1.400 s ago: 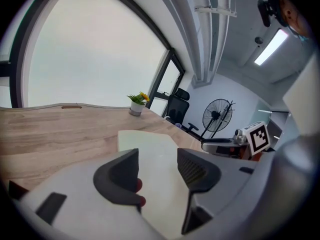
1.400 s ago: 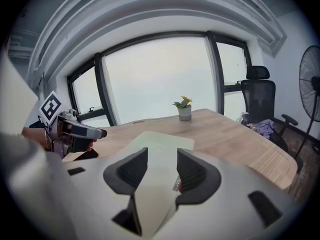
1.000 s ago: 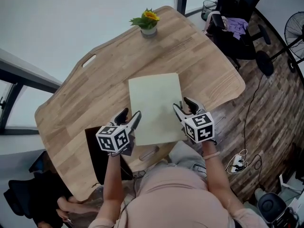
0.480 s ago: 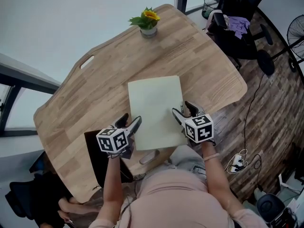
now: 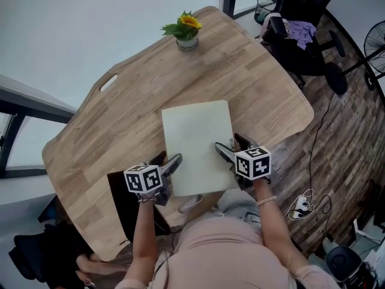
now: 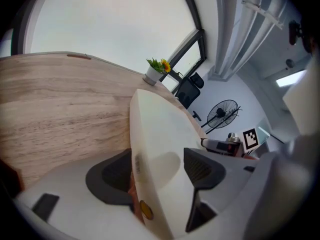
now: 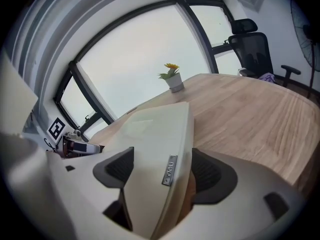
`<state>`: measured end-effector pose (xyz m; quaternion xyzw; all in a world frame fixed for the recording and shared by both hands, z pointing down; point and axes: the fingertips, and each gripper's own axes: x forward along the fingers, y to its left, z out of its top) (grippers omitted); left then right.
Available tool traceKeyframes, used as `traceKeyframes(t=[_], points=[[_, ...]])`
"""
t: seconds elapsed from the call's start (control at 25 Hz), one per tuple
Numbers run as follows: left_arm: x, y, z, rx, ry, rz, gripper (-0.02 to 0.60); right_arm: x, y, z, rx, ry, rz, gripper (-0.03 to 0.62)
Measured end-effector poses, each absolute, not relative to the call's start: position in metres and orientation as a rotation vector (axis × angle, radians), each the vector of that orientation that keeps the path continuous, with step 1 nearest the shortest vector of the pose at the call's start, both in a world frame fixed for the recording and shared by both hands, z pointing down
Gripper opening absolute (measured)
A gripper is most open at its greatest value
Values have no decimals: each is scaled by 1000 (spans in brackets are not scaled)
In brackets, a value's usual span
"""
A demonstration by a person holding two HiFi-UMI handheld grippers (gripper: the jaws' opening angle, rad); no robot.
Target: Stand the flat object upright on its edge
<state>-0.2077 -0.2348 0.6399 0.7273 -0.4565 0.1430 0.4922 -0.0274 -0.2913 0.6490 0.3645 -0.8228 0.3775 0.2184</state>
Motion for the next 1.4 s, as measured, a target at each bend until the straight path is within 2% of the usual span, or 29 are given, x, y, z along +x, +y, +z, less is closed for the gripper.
traceKeyframes(t=[0.4,1.4], points=[[-204,-233,650,1723,-1002,299,307,-38,-285,662,941,-2242,1213,405],[-200,-234,655,1701,-1000,336,305,-39,-286,668,936,-2192,1226,407]])
